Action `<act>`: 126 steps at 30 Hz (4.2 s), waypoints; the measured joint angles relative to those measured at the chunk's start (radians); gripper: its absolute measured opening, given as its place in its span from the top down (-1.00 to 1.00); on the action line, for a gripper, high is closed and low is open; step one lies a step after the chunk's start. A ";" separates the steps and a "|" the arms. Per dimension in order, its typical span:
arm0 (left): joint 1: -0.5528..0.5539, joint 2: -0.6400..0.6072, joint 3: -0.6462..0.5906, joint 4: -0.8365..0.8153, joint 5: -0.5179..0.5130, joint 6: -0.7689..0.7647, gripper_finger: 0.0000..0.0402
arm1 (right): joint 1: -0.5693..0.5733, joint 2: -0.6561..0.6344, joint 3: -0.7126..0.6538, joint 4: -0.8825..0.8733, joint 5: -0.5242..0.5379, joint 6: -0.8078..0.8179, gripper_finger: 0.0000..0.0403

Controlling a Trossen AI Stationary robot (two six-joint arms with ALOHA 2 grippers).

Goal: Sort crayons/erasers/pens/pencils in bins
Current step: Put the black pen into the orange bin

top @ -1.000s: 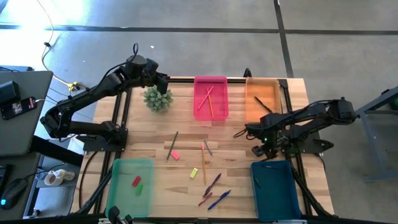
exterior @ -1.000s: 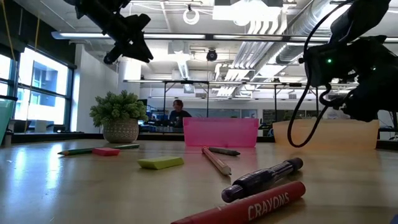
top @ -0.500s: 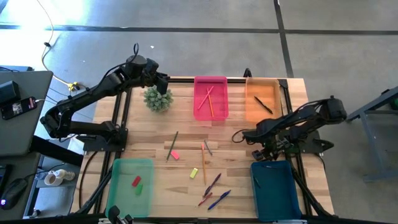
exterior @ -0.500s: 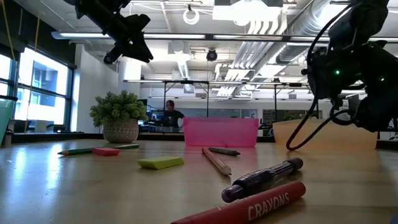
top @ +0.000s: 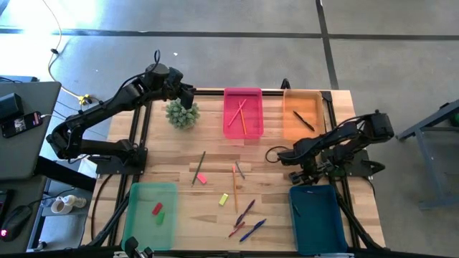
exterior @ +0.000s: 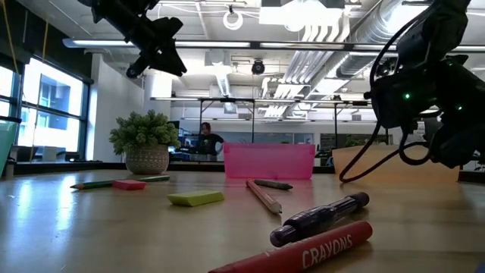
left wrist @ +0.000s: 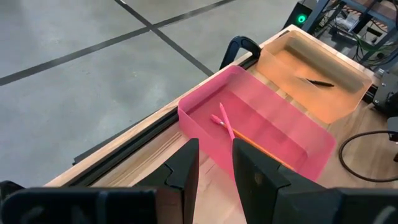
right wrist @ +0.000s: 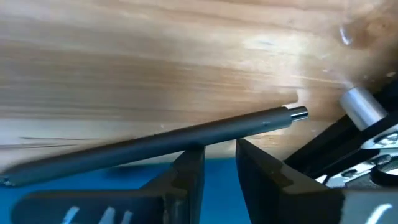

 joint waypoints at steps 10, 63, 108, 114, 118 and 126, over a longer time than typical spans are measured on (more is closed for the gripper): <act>0.000 0.000 0.000 0.000 0.000 0.000 0.58 | -0.004 -0.008 0.040 0.007 0.065 0.002 0.57; -0.004 0.000 0.000 0.004 -0.008 0.037 0.58 | -0.098 -0.284 0.121 0.344 0.357 -0.210 0.57; -0.854 0.000 0.000 -0.373 -0.212 -0.754 0.58 | -0.025 -0.016 0.256 0.204 0.511 -2.017 0.24; -0.862 0.000 0.000 -0.372 -0.215 -0.756 0.58 | 0.026 0.040 0.256 0.231 0.573 -2.044 0.24; -0.862 0.000 0.000 -0.373 -0.225 -0.755 0.58 | 0.045 0.068 0.257 0.241 0.574 -2.061 0.24; -0.862 0.000 0.000 -0.376 -0.231 -0.754 0.58 | 0.049 0.117 0.262 0.223 0.562 -2.060 0.34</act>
